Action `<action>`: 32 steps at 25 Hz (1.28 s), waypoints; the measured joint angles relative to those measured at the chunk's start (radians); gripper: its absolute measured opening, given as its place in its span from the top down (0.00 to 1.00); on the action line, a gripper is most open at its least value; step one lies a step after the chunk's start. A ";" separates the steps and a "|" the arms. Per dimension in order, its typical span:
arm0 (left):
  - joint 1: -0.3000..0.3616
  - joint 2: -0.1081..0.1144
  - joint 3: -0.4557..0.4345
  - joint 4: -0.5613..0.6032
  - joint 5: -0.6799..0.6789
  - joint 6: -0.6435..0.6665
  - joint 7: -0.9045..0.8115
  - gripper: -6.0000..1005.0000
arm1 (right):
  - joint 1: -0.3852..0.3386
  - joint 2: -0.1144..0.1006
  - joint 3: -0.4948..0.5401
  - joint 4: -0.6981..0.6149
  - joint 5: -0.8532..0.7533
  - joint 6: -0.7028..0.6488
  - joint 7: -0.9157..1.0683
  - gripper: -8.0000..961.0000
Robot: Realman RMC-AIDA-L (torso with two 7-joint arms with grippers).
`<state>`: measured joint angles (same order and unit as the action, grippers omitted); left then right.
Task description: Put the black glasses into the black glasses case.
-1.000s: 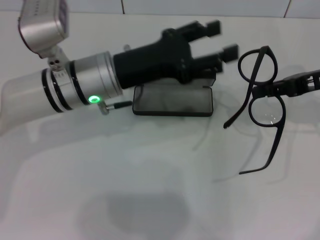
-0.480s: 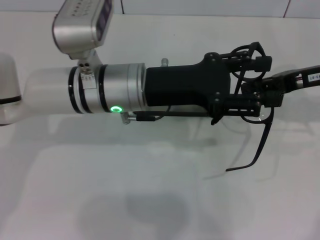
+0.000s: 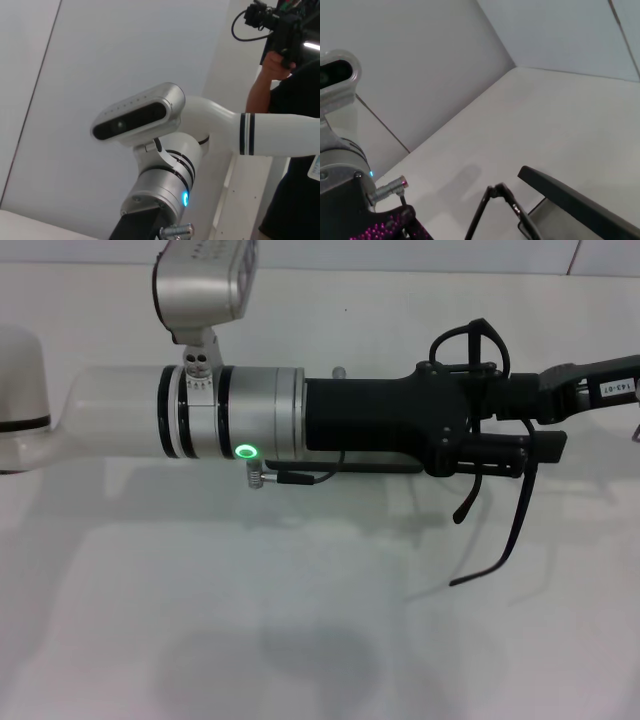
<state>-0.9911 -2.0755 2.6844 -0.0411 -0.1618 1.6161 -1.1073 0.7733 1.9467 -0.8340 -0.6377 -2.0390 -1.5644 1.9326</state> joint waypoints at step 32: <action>0.018 0.030 -0.012 -0.010 -0.016 0.076 -0.045 0.25 | -0.043 0.037 0.002 -0.086 0.039 -0.005 -0.163 0.88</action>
<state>-0.9730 -2.0455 2.6723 -0.0511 -0.1781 1.6918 -1.1527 0.7307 1.9840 -0.8317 -0.7237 -1.9999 -1.5695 1.7699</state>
